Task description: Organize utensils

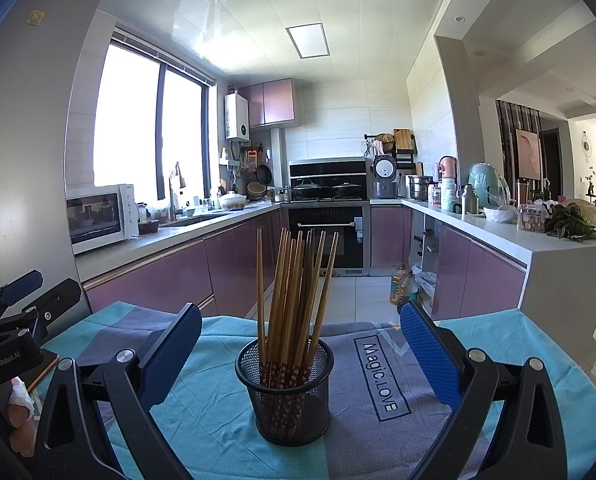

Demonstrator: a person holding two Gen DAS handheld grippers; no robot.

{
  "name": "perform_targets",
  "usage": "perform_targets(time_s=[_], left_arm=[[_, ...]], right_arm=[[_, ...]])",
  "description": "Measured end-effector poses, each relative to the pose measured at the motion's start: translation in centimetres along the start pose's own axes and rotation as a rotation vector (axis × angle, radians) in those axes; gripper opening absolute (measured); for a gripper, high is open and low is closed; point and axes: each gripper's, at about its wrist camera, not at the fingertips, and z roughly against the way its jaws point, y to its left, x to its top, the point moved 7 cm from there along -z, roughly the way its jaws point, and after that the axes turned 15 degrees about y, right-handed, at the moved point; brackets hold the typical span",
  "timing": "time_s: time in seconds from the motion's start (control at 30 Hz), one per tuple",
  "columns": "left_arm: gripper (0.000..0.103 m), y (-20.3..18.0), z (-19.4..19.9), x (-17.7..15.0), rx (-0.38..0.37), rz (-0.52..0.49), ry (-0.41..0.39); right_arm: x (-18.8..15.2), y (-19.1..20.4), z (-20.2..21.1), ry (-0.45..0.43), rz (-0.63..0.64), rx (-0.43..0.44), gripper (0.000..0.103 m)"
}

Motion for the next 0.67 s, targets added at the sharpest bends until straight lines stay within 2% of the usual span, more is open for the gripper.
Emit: perform_targets(time_s=[0.33,0.43,0.57,0.67], left_arm=[[0.097,-0.2,-0.3,-0.8,0.018,0.005,0.006],[0.097,-0.3,-0.8,-1.1,0.01,0.005,0.032],[0.097,0.5,-2.4,-2.1,0.018,0.022,0.107],[0.097,1.5,-4.1,-3.3,0.028,0.03,0.182]], right_arm=[[-0.3,0.1,-0.2,0.009,0.003,0.001,0.096],[-0.6,-0.3,-0.6,0.024,0.005,-0.01,0.096],[-1.5,-3.5,-2.1,0.111,-0.029,-0.064,0.096],[-3.1,-7.5,-4.4,0.228,-0.069,-0.149,0.096]])
